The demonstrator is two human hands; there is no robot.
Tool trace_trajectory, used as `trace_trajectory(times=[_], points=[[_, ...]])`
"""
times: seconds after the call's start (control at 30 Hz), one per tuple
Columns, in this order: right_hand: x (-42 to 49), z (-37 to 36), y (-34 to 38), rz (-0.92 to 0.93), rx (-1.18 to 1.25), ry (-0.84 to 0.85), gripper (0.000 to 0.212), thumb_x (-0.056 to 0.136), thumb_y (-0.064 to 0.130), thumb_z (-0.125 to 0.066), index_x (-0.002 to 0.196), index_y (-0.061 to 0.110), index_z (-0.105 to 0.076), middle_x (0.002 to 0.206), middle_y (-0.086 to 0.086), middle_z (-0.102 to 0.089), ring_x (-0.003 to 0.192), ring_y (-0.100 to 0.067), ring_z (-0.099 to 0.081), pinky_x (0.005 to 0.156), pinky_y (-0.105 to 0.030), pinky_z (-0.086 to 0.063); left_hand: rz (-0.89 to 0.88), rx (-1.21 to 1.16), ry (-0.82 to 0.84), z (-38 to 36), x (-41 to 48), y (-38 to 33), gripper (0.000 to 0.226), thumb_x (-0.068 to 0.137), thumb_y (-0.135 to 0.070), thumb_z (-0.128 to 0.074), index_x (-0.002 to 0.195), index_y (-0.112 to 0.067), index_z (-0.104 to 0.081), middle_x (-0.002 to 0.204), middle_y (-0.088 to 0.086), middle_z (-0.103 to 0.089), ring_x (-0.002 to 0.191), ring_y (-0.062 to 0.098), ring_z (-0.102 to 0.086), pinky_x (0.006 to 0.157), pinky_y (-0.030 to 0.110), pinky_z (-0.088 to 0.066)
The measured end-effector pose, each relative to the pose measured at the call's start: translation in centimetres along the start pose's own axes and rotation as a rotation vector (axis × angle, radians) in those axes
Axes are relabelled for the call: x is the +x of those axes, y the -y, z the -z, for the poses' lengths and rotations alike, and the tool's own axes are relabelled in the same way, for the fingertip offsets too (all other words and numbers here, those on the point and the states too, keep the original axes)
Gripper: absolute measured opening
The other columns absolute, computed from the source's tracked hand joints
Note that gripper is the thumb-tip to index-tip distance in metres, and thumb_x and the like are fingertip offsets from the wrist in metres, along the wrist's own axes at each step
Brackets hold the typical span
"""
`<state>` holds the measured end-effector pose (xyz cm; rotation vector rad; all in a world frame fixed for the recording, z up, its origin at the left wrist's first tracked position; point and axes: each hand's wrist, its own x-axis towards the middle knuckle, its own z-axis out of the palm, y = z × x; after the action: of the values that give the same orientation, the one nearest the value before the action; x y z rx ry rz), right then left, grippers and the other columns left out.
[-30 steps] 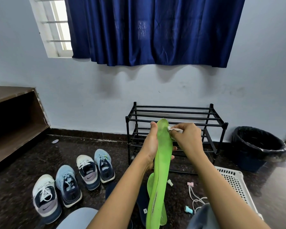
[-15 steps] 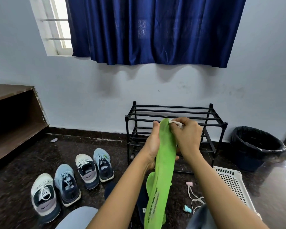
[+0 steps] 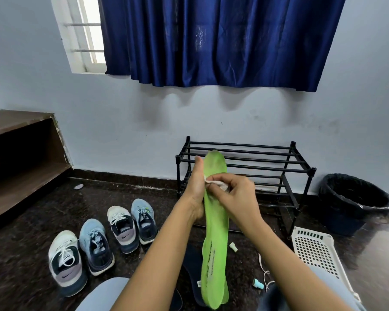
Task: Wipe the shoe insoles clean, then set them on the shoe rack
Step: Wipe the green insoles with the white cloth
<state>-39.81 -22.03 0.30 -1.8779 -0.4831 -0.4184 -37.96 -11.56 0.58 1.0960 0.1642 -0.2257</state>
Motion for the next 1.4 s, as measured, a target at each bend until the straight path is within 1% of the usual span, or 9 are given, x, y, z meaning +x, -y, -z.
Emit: trace_trajectory(times=[0.07,0.17,0.3,0.53,0.67,0.87,1.07,1.3,1.4], points=[[-0.5,-0.2,0.5,0.018,0.031,0.08,0.018,0.075,0.005,-0.072,0.079,0.022,-0.075,0.07,0.012,-0.07,0.064,0.0,-0.06,0.064,-0.014,-0.044,-0.026,-0.092,0.015,0.7,0.1,-0.8,0.098,0.088,-0.079,-0.016,0.085,0.001,-0.074,0.092,0.018,-0.061,0.077,0.029,-0.058,0.071,0.036,-0.047],[-0.6,-0.4,0.5,0.039,0.059,0.114,0.023,0.075,0.003,-0.072,0.076,0.026,-0.074,0.065,0.017,-0.067,0.058,0.003,-0.054,0.057,-0.011,-0.038,-0.059,-0.134,0.017,0.7,-0.1,-1.1,0.092,0.09,-0.076,-0.014,0.095,0.0,-0.066,0.091,0.017,-0.062,0.076,0.029,-0.059,0.071,0.036,-0.049],[0.9,0.3,-0.1,0.009,0.031,-0.049,0.019,0.075,0.005,-0.073,0.078,0.023,-0.075,0.068,0.015,-0.067,0.06,0.005,-0.057,0.058,-0.008,-0.039,-0.007,0.008,0.045,-0.6,-0.9,0.5,0.083,0.09,-0.076,-0.02,0.08,-0.01,-0.069,0.07,0.012,-0.068,0.06,0.022,-0.066,0.058,0.028,-0.053],[2.6,1.5,-1.5,-0.11,0.043,-0.25,0.018,0.077,0.013,-0.072,0.076,0.031,-0.072,0.072,0.012,-0.07,0.069,-0.002,-0.063,0.065,-0.017,-0.048,0.036,0.098,0.095,-1.2,-0.6,2.3,0.082,0.088,-0.077,-0.02,0.109,-0.015,-0.068,0.082,0.01,-0.067,0.067,0.022,-0.063,0.065,0.035,-0.049],[2.5,1.3,-1.7,-0.157,0.052,-0.309,0.013,0.077,0.015,-0.071,0.078,0.027,-0.073,0.074,0.008,-0.07,0.071,-0.009,-0.065,0.068,-0.028,-0.053,0.014,0.139,0.094,-1.3,-1.0,2.0,0.074,0.091,-0.073,-0.025,0.11,-0.015,-0.067,0.08,0.01,-0.069,0.066,0.023,-0.064,0.064,0.035,-0.051],[0.8,-1.0,-0.8,-0.095,0.032,-0.197,0.016,0.076,0.013,-0.073,0.077,0.029,-0.074,0.071,0.01,-0.069,0.064,-0.002,-0.061,0.062,-0.017,-0.047,0.017,0.063,0.026,-0.8,-1.4,0.7,0.069,0.093,-0.072,-0.023,0.077,-0.014,-0.058,0.071,0.01,-0.056,0.057,0.021,-0.054,0.053,0.025,-0.044],[2.9,0.8,-1.4,-0.151,0.072,-0.402,0.008,0.078,0.018,-0.07,0.081,0.024,-0.074,0.073,0.011,-0.07,0.071,-0.007,-0.065,0.07,-0.032,-0.054,0.008,0.22,0.048,-1.5,-1.6,1.9,0.07,0.095,-0.069,-0.022,0.097,-0.016,-0.068,0.07,0.007,-0.069,0.062,0.021,-0.065,0.068,0.037,-0.052],[1.4,-0.4,-0.8,-0.052,0.072,-0.186,0.011,0.078,0.017,-0.072,0.085,0.024,-0.075,0.078,0.01,-0.072,0.072,-0.001,-0.065,0.067,-0.02,-0.049,0.035,0.13,0.021,-1.1,-1.3,0.7,0.079,0.092,-0.073,-0.02,0.089,-0.012,-0.07,0.074,0.014,-0.071,0.068,0.027,-0.063,0.068,0.035,-0.049],[1.9,-0.4,-0.6,-0.044,0.089,-0.197,0.009,0.078,0.017,-0.073,0.084,0.022,-0.076,0.077,0.009,-0.072,0.071,0.0,-0.064,0.066,-0.019,-0.047,0.019,0.145,0.027,-0.9,-1.4,0.7,0.08,0.09,-0.075,-0.017,0.094,-0.014,-0.069,0.078,0.014,-0.071,0.068,0.027,-0.063,0.068,0.036,-0.05]])
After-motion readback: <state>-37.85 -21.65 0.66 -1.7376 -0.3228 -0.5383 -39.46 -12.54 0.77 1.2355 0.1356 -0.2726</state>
